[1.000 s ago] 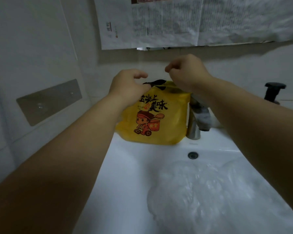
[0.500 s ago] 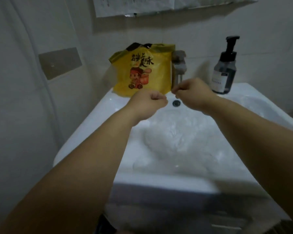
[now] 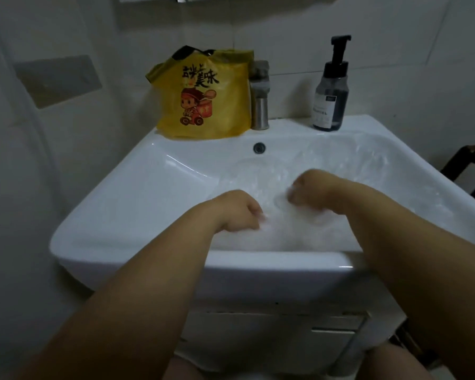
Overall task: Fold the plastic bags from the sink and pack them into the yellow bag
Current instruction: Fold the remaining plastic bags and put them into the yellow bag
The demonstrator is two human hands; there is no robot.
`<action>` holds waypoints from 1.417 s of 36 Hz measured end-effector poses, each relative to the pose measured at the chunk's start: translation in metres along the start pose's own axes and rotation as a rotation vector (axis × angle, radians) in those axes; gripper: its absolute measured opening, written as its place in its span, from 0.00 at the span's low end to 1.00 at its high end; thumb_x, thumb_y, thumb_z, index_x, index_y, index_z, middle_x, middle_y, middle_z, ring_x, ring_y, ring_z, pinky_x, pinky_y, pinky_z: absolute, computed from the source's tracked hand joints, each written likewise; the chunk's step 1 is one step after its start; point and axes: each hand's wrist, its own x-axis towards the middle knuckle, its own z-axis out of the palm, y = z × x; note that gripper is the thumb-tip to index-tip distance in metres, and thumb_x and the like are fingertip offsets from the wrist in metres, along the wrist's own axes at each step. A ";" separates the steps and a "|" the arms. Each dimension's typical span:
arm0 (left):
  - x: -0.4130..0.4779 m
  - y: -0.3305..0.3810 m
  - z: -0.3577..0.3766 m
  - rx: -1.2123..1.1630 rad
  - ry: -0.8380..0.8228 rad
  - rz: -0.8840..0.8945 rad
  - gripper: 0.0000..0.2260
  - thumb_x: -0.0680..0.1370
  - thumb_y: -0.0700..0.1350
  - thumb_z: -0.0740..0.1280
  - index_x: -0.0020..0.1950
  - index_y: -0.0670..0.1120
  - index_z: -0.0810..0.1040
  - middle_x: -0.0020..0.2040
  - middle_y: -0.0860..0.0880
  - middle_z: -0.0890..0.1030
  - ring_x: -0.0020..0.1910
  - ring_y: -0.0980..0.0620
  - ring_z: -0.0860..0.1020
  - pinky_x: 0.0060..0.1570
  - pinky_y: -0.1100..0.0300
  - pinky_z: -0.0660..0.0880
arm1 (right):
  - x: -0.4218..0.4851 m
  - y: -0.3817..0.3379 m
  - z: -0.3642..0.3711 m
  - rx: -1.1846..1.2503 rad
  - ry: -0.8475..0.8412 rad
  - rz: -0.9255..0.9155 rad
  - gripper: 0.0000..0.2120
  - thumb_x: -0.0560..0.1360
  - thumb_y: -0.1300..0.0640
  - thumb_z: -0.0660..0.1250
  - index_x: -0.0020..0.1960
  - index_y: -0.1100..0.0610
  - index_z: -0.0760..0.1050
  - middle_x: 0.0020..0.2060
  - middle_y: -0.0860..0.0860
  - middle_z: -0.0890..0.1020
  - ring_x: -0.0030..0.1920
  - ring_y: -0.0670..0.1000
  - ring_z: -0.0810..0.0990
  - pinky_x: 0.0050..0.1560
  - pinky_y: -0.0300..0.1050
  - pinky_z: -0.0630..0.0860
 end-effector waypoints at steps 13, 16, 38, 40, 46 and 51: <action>0.027 0.023 -0.036 -1.177 0.147 0.171 0.16 0.76 0.43 0.64 0.63 0.45 0.77 0.54 0.47 0.81 0.49 0.48 0.79 0.51 0.51 0.76 | 0.016 -0.033 -0.011 1.262 -0.055 -0.254 0.12 0.79 0.59 0.63 0.61 0.63 0.74 0.52 0.61 0.83 0.51 0.59 0.83 0.50 0.52 0.81; 0.040 0.017 -0.027 -1.008 0.220 0.127 0.09 0.79 0.43 0.65 0.57 0.45 0.80 0.47 0.48 0.84 0.45 0.50 0.82 0.42 0.57 0.78 | 0.025 -0.032 -0.002 1.199 -0.046 -0.250 0.08 0.76 0.66 0.64 0.54 0.60 0.76 0.49 0.59 0.82 0.48 0.57 0.83 0.51 0.51 0.81; 0.039 0.004 -0.025 -0.316 0.578 0.275 0.41 0.71 0.43 0.76 0.77 0.55 0.58 0.68 0.53 0.68 0.66 0.53 0.67 0.62 0.57 0.71 | 0.039 -0.026 0.010 0.834 0.218 -0.141 0.09 0.78 0.57 0.63 0.56 0.58 0.75 0.48 0.54 0.81 0.46 0.54 0.82 0.45 0.47 0.82; 0.037 0.008 -0.021 -0.301 0.532 0.307 0.31 0.71 0.44 0.76 0.72 0.53 0.69 0.57 0.56 0.75 0.60 0.55 0.73 0.54 0.62 0.75 | 0.038 -0.025 0.011 0.777 0.259 -0.169 0.08 0.77 0.58 0.64 0.56 0.57 0.75 0.48 0.54 0.81 0.46 0.53 0.81 0.46 0.47 0.81; 0.036 0.011 -0.018 -0.240 0.529 0.253 0.14 0.75 0.56 0.70 0.59 0.53 0.81 0.48 0.55 0.83 0.48 0.55 0.80 0.45 0.59 0.77 | 0.039 -0.024 0.009 0.692 0.444 -0.238 0.19 0.76 0.61 0.66 0.66 0.55 0.71 0.48 0.47 0.76 0.47 0.46 0.77 0.43 0.34 0.75; 0.037 0.012 -0.020 -0.222 0.596 0.263 0.11 0.82 0.50 0.60 0.60 0.51 0.78 0.50 0.51 0.81 0.50 0.50 0.78 0.44 0.61 0.73 | 0.040 -0.023 0.009 0.649 0.473 -0.260 0.26 0.74 0.61 0.71 0.69 0.52 0.68 0.51 0.46 0.71 0.42 0.42 0.73 0.37 0.30 0.70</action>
